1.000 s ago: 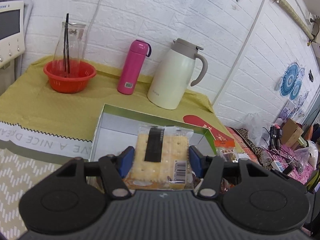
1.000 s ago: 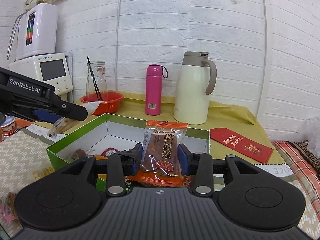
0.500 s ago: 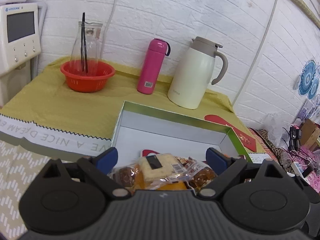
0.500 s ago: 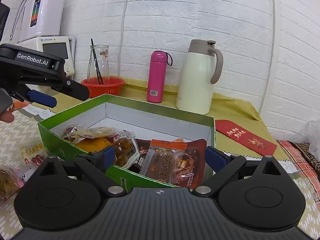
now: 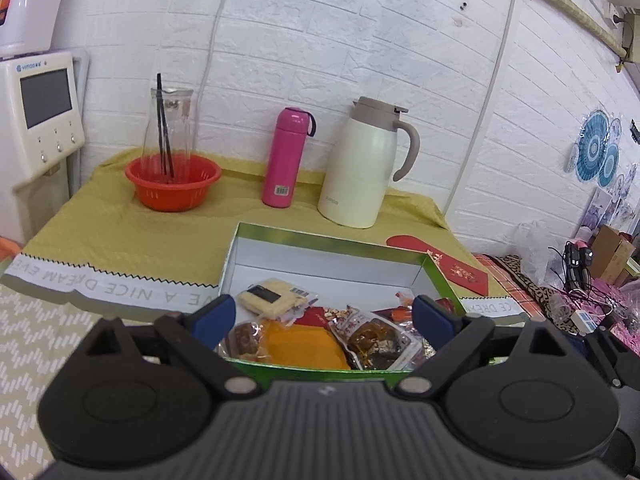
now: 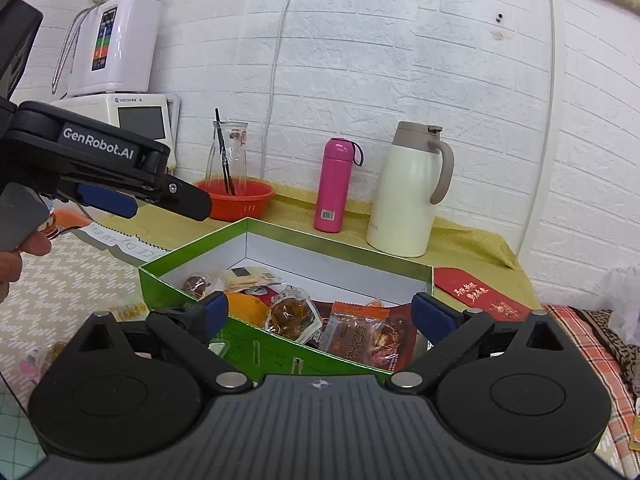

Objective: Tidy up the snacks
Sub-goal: 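Grasp the pink-labeled clear nut bag with the left gripper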

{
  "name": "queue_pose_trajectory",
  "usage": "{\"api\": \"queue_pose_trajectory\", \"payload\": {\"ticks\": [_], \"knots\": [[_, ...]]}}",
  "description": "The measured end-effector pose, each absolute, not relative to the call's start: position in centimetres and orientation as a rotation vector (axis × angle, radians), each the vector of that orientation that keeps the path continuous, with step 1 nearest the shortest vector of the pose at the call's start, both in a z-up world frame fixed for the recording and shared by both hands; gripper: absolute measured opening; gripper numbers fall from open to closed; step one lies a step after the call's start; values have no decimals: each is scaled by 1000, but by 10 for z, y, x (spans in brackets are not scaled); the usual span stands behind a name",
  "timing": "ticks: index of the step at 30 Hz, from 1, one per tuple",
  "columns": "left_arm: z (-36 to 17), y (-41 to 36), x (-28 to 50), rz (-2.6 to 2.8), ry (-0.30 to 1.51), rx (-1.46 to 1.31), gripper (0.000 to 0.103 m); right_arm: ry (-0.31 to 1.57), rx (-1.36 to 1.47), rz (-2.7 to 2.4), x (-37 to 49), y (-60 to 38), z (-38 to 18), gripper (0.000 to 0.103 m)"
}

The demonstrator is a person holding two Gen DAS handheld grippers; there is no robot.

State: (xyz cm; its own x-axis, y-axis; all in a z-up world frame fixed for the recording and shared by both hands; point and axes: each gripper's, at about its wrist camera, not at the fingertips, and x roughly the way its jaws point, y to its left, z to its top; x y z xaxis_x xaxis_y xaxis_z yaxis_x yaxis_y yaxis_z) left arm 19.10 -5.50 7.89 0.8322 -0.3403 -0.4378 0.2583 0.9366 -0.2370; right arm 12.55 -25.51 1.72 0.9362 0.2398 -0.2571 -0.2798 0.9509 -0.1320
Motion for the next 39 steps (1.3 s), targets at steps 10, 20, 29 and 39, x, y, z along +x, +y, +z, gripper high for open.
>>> {"api": "queue_pose_trajectory", "payload": {"ticks": [10,20,29,39], "knots": [[87,-45,125,-407,466,-127,93,252,-108,285,72,-255,26,103],[49,3,69,-328,489,-164,93,334,-57,346,29,-246,-6,103],[1,23,72,-348,606,-246,93,468,-2,453,28,-214,-40,103],[-4,52,99,-398,646,-322,93,490,-50,576,61,-152,-42,103]]}}
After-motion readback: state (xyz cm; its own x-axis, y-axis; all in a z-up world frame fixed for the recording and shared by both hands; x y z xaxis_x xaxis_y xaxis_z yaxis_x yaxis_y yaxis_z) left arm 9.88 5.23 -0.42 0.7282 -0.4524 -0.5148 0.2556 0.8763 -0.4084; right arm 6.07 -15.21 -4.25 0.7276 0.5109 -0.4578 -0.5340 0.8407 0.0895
